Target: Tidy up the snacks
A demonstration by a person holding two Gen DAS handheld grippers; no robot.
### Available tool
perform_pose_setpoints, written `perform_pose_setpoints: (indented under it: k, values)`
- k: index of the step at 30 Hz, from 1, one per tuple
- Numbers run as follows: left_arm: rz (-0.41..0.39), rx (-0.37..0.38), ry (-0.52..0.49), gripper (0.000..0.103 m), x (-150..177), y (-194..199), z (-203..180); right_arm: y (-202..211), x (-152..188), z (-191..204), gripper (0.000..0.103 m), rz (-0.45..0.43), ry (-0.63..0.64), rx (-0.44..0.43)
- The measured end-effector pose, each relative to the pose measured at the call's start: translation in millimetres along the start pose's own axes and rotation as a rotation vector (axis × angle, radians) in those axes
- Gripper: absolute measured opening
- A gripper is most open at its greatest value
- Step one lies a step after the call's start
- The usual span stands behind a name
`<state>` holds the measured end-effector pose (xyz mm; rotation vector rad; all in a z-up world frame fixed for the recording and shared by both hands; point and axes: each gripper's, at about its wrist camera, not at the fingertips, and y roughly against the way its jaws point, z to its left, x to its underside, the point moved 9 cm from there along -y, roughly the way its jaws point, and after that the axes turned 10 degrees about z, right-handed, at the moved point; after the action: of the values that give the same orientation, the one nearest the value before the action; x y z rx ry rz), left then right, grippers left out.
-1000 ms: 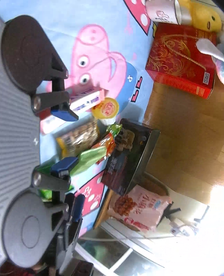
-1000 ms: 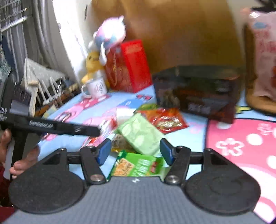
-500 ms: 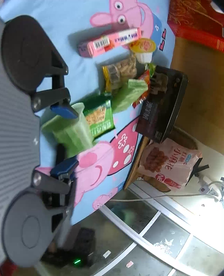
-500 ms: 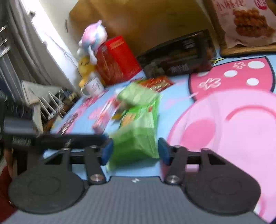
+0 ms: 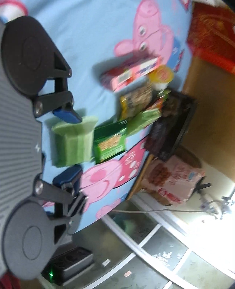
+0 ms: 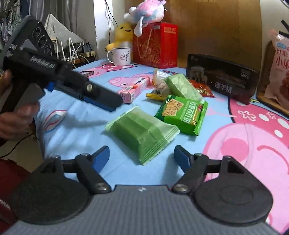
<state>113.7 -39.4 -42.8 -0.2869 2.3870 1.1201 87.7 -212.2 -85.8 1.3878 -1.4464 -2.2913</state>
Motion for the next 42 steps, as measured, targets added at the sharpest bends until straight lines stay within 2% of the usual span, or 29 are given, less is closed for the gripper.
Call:
perform_pose_setpoints:
  k: [1, 2, 3, 4, 9, 13, 17, 22, 26, 31, 37, 39, 42]
  values:
    - [0.016, 0.011, 0.005, 0.045, 2.2, -6.8, -0.6, -2.2, -2.7, 1.9, 0.07, -0.005, 0.001, -0.006]
    - [0.015, -0.006, 0.007, 0.045, 4.1, -10.1, -1.7, -3.8, -4.6, 1.3, 0.055, -0.012, -0.006, 0.015]
    - [0.013, -0.015, -0.009, 0.045, 4.0, -9.5, -3.6, -2.2, -3.5, -0.7, 0.051, -0.012, -0.012, 0.036]
    - [0.012, -0.02, -0.024, 0.045, 3.7, -6.8, -5.8, -1.8, -5.0, -0.3, 0.051, -0.014, -0.016, 0.035]
    - [-0.025, 0.052, -0.029, 0.045, -0.9, 19.7, -14.5, 14.3, -14.1, 2.2, 0.048, -0.068, -0.015, 0.009]
    - [-0.047, 0.042, -0.033, 0.045, -19.6, 21.7, -14.5, 13.7, -29.2, -9.0, 0.048, -0.09, -0.048, -0.027]
    - [-0.077, 0.038, -0.029, 0.045, -60.5, 18.2, -14.7, 11.4, -56.9, -30.1, 0.048, -0.12, -0.054, -0.008]
    - [-0.116, -0.001, -0.067, 0.045, -127.0, 7.7, -16.5, 6.4, -103.9, -66.3, 0.048, -0.172, -0.067, 0.033]
    - [-0.144, -0.055, -0.092, 0.046, -188.0, -9.4, -13.4, -6.7, -153.6, -110.5, 0.048, -0.201, -0.123, 0.037]
    - [-0.157, -0.125, -0.064, 0.047, -250.0, -39.9, 9.0, -46.7, -193.6, -159.6, 0.048, -0.159, -0.209, 0.033]
    - [-0.135, -0.208, -0.051, 0.052, -279.8, -77.6, 37.3, -96.5, -207.3, -189.4, 0.052, -0.081, -0.281, 0.031]
    - [-0.124, -0.208, -0.046, 0.055, -279.2, -85.2, 42.6, -108.1, -206.0, -190.1, 0.062, -0.063, -0.272, 0.053]
    - [-0.128, -0.202, -0.043, 0.065, -273.6, -84.6, 46.4, -111.6, -202.7, -185.0, 0.067, -0.072, -0.244, 0.081]
